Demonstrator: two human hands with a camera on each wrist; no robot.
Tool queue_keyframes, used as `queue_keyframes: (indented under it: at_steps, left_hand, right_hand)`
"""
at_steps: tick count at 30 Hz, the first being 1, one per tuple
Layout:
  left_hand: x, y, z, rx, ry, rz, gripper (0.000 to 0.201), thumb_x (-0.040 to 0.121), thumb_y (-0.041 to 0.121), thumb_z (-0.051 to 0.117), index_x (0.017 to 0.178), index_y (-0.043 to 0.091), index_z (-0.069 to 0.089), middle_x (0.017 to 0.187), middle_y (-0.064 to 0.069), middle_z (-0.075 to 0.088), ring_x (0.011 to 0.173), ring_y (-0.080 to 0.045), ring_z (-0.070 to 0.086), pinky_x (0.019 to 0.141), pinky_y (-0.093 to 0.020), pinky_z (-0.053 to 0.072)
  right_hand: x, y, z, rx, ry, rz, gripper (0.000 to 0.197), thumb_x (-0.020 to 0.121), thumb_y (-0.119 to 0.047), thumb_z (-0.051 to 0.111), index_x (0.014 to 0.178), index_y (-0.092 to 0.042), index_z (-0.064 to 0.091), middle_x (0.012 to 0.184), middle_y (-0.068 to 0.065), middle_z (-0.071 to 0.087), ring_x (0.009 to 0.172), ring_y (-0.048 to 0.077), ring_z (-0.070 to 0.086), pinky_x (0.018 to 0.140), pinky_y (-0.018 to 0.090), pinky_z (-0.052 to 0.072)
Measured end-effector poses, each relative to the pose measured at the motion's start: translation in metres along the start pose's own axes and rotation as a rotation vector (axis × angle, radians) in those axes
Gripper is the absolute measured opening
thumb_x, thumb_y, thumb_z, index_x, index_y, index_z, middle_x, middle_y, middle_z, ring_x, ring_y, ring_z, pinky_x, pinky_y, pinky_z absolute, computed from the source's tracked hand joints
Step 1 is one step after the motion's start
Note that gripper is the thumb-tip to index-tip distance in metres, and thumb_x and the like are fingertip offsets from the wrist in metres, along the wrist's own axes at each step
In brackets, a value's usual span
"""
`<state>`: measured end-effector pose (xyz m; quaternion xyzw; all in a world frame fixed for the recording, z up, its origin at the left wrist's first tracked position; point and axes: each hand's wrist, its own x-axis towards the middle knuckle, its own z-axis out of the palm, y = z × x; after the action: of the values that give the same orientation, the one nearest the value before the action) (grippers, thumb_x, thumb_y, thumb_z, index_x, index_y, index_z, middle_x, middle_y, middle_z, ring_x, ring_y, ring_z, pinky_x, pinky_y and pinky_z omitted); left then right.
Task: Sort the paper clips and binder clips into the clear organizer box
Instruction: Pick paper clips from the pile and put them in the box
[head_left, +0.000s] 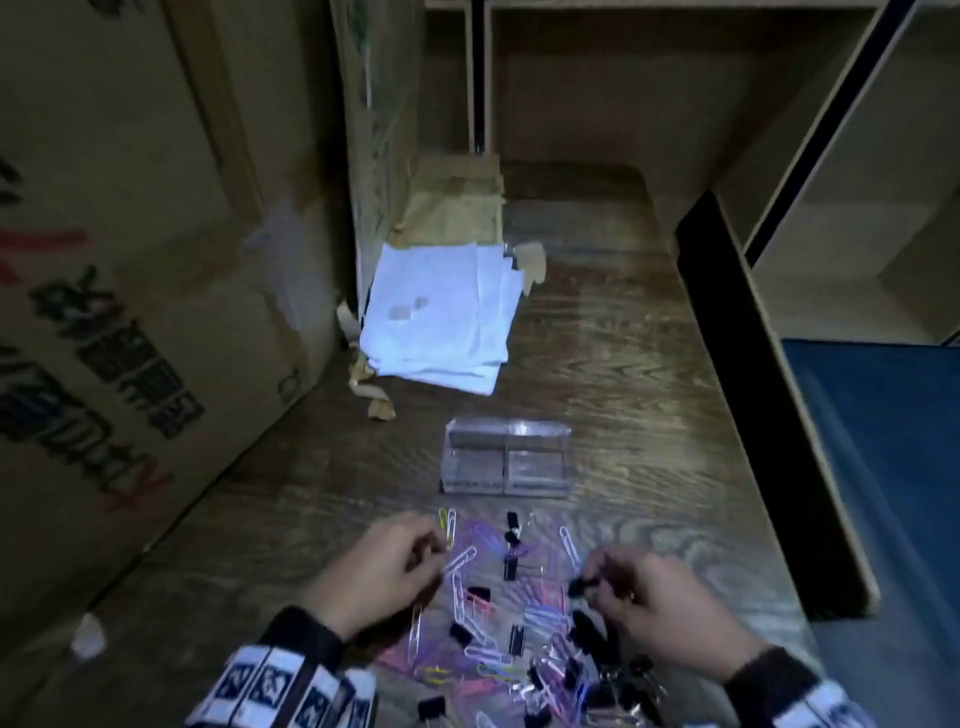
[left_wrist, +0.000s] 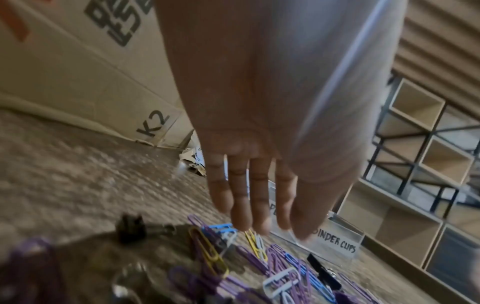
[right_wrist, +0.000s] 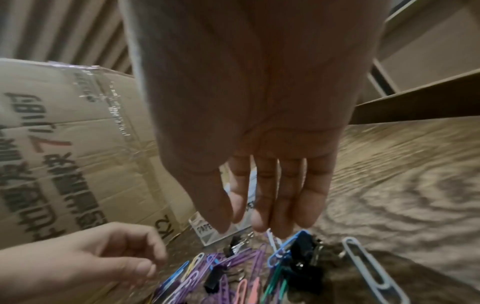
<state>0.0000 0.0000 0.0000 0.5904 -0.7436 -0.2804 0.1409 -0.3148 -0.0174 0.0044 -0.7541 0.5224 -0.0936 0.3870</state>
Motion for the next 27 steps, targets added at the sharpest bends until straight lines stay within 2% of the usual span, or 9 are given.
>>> queue_keyframes:
  at_steps: [4, 7, 11, 14, 18, 22, 23, 25, 27]
  left_hand:
    - [0.009, -0.013, 0.022, 0.055, -0.005, 0.084, 0.015, 0.085, 0.032, 0.069, 0.098, 0.023, 0.067, 0.088, 0.01, 0.06, 0.081, -0.002, 0.055, 0.078, -0.019, 0.045]
    - [0.008, -0.018, 0.041, 0.119, -0.028, 0.101, 0.023, 0.086, 0.038, 0.067, 0.106, 0.027, 0.064, 0.097, 0.011, 0.058, 0.089, -0.006, 0.055, 0.083, -0.022, 0.044]
    - [0.008, -0.022, 0.053, 0.183, -0.021, 0.086, 0.034, 0.083, 0.044, 0.07, 0.113, 0.03, 0.062, 0.104, 0.009, 0.053, 0.097, -0.007, 0.053, 0.089, -0.025, 0.043]
    - [0.004, -0.02, 0.057, 0.207, 0.016, 0.095, 0.027, 0.082, 0.039, 0.075, 0.105, 0.029, 0.065, 0.098, 0.013, 0.052, 0.089, -0.005, 0.052, 0.085, -0.022, 0.043]
    - [0.002, -0.016, 0.062, 0.287, 0.028, 0.117, 0.012, 0.083, 0.028, 0.075, 0.093, 0.023, 0.069, 0.089, 0.011, 0.06, 0.081, -0.005, 0.056, 0.075, -0.015, 0.039]
    - [0.0, -0.014, 0.062, 0.24, 0.031, 0.056, 0.008, 0.083, 0.02, 0.075, 0.085, 0.022, 0.068, 0.072, 0.01, 0.066, 0.063, 0.002, 0.057, 0.063, -0.009, 0.039]
    - [0.0, -0.014, 0.062, 0.207, 0.028, 0.039, 0.009, 0.083, 0.019, 0.076, 0.086, 0.023, 0.067, 0.071, 0.01, 0.066, 0.063, 0.003, 0.058, 0.063, -0.01, 0.041]
    - [0.0, -0.014, 0.06, 0.166, 0.018, 0.014, 0.015, 0.084, 0.02, 0.076, 0.095, 0.025, 0.067, 0.075, 0.009, 0.068, 0.068, -0.003, 0.062, 0.068, -0.018, 0.047]
    - [0.0, -0.015, 0.058, 0.197, 0.008, 0.002, 0.022, 0.087, 0.02, 0.072, 0.108, 0.023, 0.067, 0.08, 0.008, 0.068, 0.069, -0.007, 0.06, 0.069, -0.02, 0.045]
  right_hand:
    - [0.025, 0.001, 0.014, -0.167, -0.023, -0.139, 0.012, 0.081, -0.033, 0.066, 0.091, -0.028, 0.065, 0.078, -0.012, 0.066, 0.07, 0.002, 0.06, 0.066, 0.015, 0.047]
    - [0.031, 0.01, 0.027, -0.22, -0.062, -0.195, 0.009, 0.082, -0.03, 0.068, 0.09, -0.026, 0.065, 0.075, -0.01, 0.064, 0.068, 0.005, 0.058, 0.062, 0.016, 0.043]
    - [0.037, 0.018, 0.032, -0.331, -0.039, -0.268, 0.021, 0.082, -0.047, 0.068, 0.091, -0.029, 0.062, 0.083, -0.01, 0.059, 0.077, 0.003, 0.056, 0.072, 0.021, 0.045]
    - [0.037, 0.017, 0.039, -0.397, -0.028, -0.341, 0.031, 0.079, -0.056, 0.068, 0.093, -0.03, 0.061, 0.086, -0.012, 0.054, 0.079, 0.003, 0.053, 0.075, 0.021, 0.043]
    - [0.035, 0.006, 0.046, -0.466, -0.034, -0.404, 0.04, 0.076, -0.062, 0.067, 0.094, -0.026, 0.065, 0.083, -0.011, 0.062, 0.073, 0.003, 0.057, 0.071, 0.02, 0.046]
    - [0.038, -0.004, 0.057, -0.491, -0.024, -0.395, 0.048, 0.07, -0.069, 0.067, 0.097, -0.029, 0.065, 0.089, -0.012, 0.065, 0.079, 0.007, 0.061, 0.075, 0.028, 0.052]
    - [0.04, -0.005, 0.06, -0.503, -0.034, -0.392, 0.046, 0.07, -0.067, 0.069, 0.097, -0.029, 0.066, 0.09, -0.011, 0.066, 0.081, 0.009, 0.062, 0.075, 0.029, 0.053]
    - [0.042, -0.01, 0.064, -0.499, -0.047, -0.386, 0.034, 0.073, -0.051, 0.077, 0.095, -0.026, 0.071, 0.089, -0.007, 0.07, 0.08, 0.01, 0.063, 0.072, 0.026, 0.051]
    - [0.044, -0.013, 0.066, -0.456, -0.054, -0.374, 0.02, 0.076, -0.034, 0.08, 0.09, -0.021, 0.075, 0.084, -0.005, 0.073, 0.075, 0.01, 0.065, 0.069, 0.023, 0.05]
